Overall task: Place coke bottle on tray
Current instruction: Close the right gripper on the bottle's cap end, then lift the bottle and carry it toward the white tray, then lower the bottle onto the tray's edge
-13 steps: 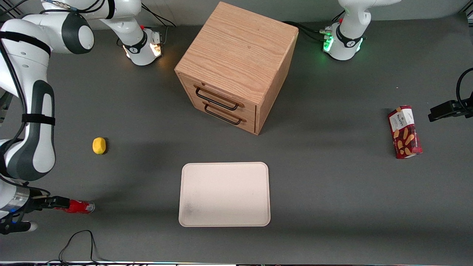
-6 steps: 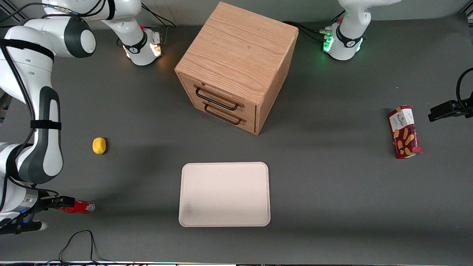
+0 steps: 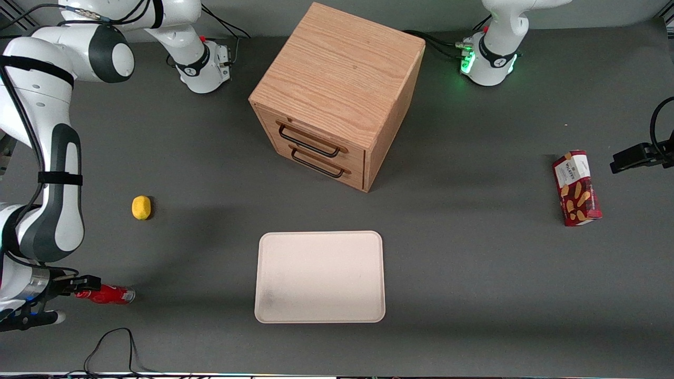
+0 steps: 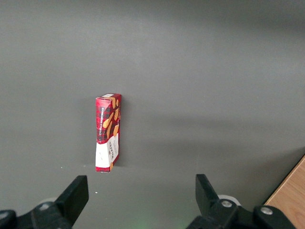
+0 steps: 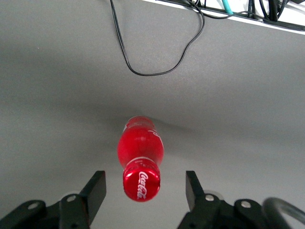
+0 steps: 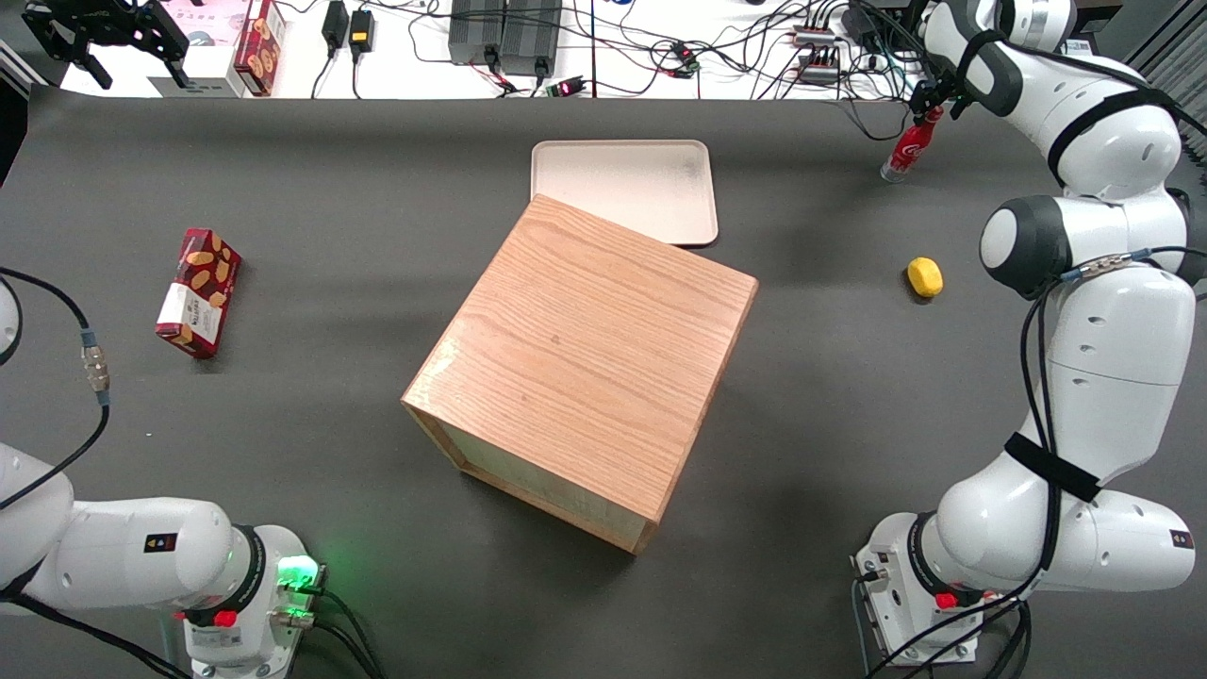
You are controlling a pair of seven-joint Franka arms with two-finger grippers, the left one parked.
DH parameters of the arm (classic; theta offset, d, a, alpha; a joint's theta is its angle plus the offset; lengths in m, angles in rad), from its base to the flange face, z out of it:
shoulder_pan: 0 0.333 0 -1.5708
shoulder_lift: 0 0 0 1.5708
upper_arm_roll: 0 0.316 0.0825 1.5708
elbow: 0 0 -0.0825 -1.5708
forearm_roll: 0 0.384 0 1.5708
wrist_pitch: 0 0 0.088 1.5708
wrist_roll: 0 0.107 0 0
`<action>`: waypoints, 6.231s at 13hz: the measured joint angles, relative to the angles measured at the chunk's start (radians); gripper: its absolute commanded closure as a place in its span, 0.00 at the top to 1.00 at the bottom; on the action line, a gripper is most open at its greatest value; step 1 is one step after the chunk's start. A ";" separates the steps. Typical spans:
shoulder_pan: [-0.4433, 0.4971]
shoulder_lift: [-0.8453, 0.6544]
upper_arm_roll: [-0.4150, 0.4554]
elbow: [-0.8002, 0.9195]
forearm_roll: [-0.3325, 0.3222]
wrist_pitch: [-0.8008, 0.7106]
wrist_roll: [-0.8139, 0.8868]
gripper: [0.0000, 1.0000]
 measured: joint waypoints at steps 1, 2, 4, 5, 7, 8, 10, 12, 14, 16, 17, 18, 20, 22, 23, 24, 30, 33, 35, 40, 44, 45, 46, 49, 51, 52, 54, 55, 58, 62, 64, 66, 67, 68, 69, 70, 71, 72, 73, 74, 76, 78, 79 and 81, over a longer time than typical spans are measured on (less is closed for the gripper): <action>0.000 0.000 0.000 0.000 0.000 -0.002 -0.001 0.12; 0.000 0.000 0.000 0.000 0.000 -0.004 -0.001 0.00; 0.000 0.000 0.001 0.001 0.000 -0.012 -0.002 0.00; 0.001 0.000 0.002 0.004 0.000 -0.021 -0.002 0.00; 0.001 0.000 0.002 0.004 0.000 -0.022 -0.002 0.00; 0.001 0.000 0.002 0.004 0.000 -0.022 -0.002 0.00; 0.001 0.000 0.002 0.006 0.000 -0.031 -0.002 0.00; 0.001 -0.002 0.000 0.014 0.000 -0.069 -0.002 0.00; 0.000 -0.016 -0.003 0.033 -0.001 -0.131 -0.002 0.00; 0.001 -0.059 -0.003 0.043 -0.001 -0.206 0.001 0.00; 0.001 -0.086 -0.003 0.047 -0.001 -0.250 0.002 0.00; 0.001 -0.113 -0.003 0.051 -0.001 -0.296 0.004 0.00; 0.002 -0.170 -0.003 0.052 -0.002 -0.374 0.027 0.00; 0.017 -0.234 -0.001 0.054 -0.013 -0.458 0.065 0.00; 0.033 -0.268 -0.001 0.054 -0.018 -0.503 0.080 0.00; 0.048 -0.302 -0.001 0.054 -0.019 -0.544 0.090 0.00; 0.106 -0.428 0.001 0.013 -0.031 -0.707 0.096 0.00; 0.144 -0.457 0.005 -0.043 -0.039 -0.705 0.167 0.00; 0.194 -0.452 0.010 -0.063 -0.039 -0.687 0.250 0.00; 0.279 -0.352 0.107 -0.078 -0.032 -0.502 0.542 0.00; 0.282 -0.224 0.207 -0.035 -0.031 -0.322 0.730 0.00; 0.288 -0.193 0.214 -0.027 -0.031 -0.273 0.754 0.00; 0.295 -0.165 0.217 -0.024 -0.031 -0.223 0.776 0.00; 0.320 -0.084 0.219 -0.014 -0.030 -0.080 0.852 0.00; 0.337 -0.043 0.219 -0.010 -0.030 0.001 0.904 0.00; 0.345 -0.028 0.219 -0.005 -0.030 0.023 0.924 0.00; 0.357 -0.008 0.219 0.000 -0.030 0.045 0.964 0.00; 0.363 -0.003 0.219 0.004 -0.030 0.048 0.978 0.00; 0.381 0.007 0.219 0.007 -0.030 0.056 1.011 0.00; 0.397 0.019 0.218 0.010 -0.032 0.062 1.018 0.00; 0.399 0.021 0.218 0.012 -0.036 0.062 1.018 0.00; 0.401 0.021 0.218 0.013 -0.041 0.063 1.018 0.00; 0.401 0.022 0.218 0.013 -0.043 0.065 1.018 0.09; 0.401 0.022 0.217 0.013 -0.044 0.066 1.018 0.54; 0.401 0.022 0.217 0.013 -0.045 0.068 1.018 0.80; 0.401 0.023 0.216 0.013 -0.051 0.075 1.018 0.98; 0.401 0.026 0.216 0.013 -0.064 0.081 1.018 0.99; 0.402 0.028 0.216 0.013 -0.071 0.083 1.022 1.00; 0.402 0.029 0.216 0.013 -0.074 0.083 1.030 1.00; 0.402 0.029 0.216 0.013 -0.076 0.083 1.036 1.00; 0.403 0.029 0.216 0.013 -0.077 0.084 1.047 1.00; 0.404 0.029 0.216 0.013 -0.077 0.096 1.076 1.00; 0.405 0.029 0.216 0.013 -0.077 0.103 1.083 1.00; 0.405 0.029 0.216 0.013 -0.078 0.105 1.093 1.00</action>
